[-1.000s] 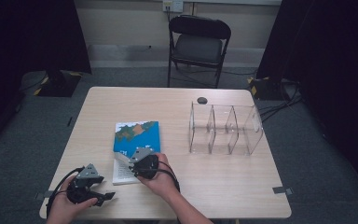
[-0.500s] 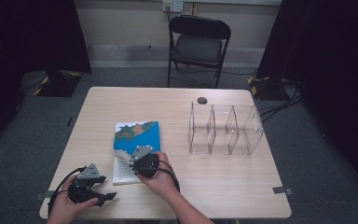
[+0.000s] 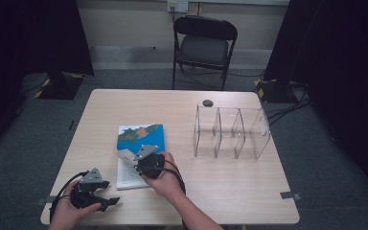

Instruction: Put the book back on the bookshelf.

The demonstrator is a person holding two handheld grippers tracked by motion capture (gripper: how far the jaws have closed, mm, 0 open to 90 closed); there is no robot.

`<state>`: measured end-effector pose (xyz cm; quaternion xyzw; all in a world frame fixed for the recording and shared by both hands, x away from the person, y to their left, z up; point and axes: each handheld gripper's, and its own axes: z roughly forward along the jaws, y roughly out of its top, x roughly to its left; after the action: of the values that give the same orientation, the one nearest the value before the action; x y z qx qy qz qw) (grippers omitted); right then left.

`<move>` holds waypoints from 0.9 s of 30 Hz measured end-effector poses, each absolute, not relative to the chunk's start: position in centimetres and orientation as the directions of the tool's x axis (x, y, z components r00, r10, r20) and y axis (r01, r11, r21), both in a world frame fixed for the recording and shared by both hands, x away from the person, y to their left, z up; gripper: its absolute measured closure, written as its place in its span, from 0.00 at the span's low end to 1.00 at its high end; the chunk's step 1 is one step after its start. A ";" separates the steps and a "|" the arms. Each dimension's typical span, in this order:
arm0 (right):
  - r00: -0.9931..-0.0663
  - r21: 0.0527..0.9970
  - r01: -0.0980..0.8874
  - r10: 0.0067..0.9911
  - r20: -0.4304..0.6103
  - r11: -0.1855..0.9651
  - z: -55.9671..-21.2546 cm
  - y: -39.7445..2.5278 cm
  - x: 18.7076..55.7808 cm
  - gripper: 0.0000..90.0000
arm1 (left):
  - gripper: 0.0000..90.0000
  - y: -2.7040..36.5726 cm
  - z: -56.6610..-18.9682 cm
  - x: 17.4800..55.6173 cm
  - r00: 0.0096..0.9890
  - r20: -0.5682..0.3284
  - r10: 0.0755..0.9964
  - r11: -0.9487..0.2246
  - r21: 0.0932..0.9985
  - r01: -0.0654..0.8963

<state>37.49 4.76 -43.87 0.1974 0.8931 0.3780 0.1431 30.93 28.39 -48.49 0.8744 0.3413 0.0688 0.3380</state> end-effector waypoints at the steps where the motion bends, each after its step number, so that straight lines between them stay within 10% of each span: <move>1: -0.881 0.728 0.246 0.461 -0.107 0.640 -43.8 4.8 37.5 0.82 | 0.26 28.4 -48.5 30.9 0.757 -0.110 0.644 -0.539 0.637 0.551; 27: -0.874 0.709 0.300 0.481 -0.063 0.638 -41.0 3.7 38.4 0.83 | 0.31 27.8 -48.6 31.1 0.774 -0.111 0.624 -0.536 0.659 0.527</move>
<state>38.44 3.75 -41.03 0.2180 0.8965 0.3652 0.1238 31.08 27.82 -48.57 0.8737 0.3292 0.0690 0.3513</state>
